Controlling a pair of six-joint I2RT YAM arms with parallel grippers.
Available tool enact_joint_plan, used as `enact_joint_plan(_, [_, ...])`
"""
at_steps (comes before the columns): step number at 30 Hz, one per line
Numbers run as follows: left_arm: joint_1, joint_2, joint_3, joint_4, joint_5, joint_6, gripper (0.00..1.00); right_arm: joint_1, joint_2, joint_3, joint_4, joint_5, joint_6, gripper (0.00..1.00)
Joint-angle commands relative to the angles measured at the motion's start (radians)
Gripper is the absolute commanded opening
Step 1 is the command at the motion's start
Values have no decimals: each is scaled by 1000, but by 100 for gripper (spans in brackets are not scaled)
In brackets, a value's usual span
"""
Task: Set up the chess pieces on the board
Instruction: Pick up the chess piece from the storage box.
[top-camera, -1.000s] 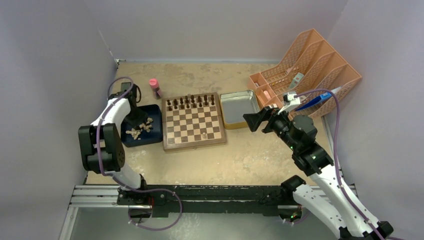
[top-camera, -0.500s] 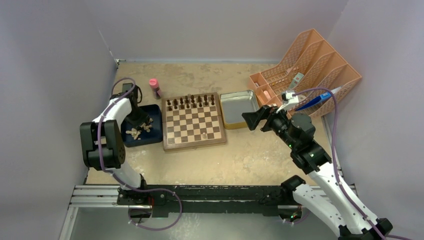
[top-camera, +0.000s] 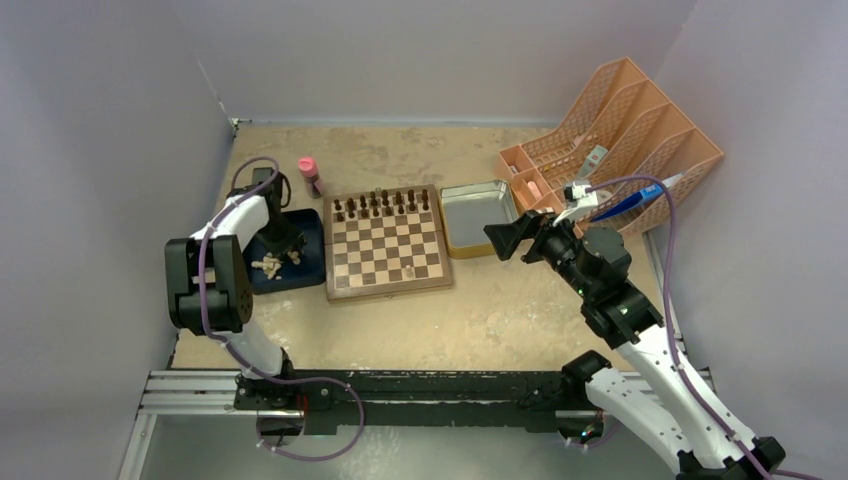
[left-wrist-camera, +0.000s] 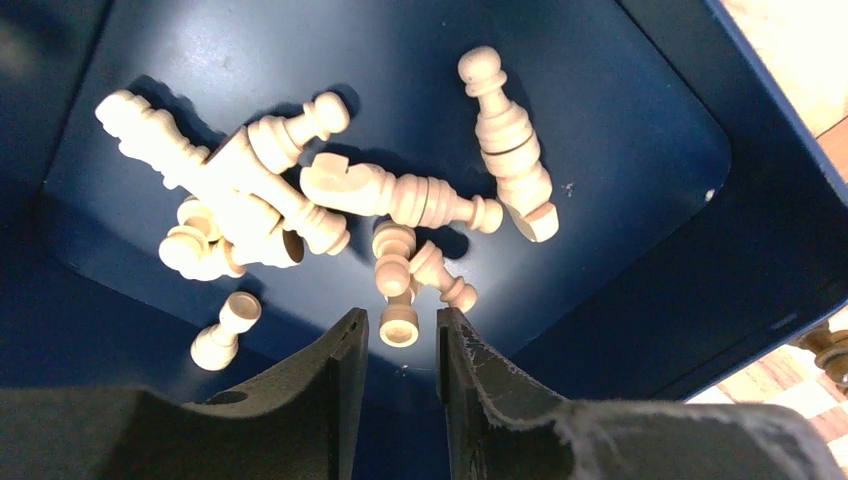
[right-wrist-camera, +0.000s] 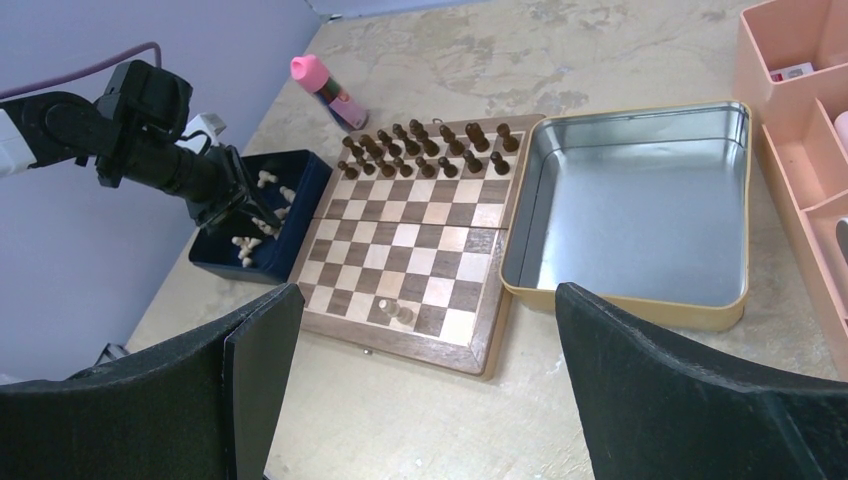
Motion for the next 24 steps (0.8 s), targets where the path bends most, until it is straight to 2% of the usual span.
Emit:
enact_joint_plan(1, [-15,6,10,-11,-15,-6,29,3,-10,-1,42,-9,-11,99])
enact_joint_plan(12, [-24,-49,28,-29,-68,10,11,4,-15,-9,44,-1,-7,99])
enact_joint_plan(17, [-53,-74,59,-59,-133,20,9,3,-19,-4,35,6,-7,99])
enact_joint_plan(24, [-171,-129,119,-97,-289,67,9,3,-15,-5,37,8,-8,99])
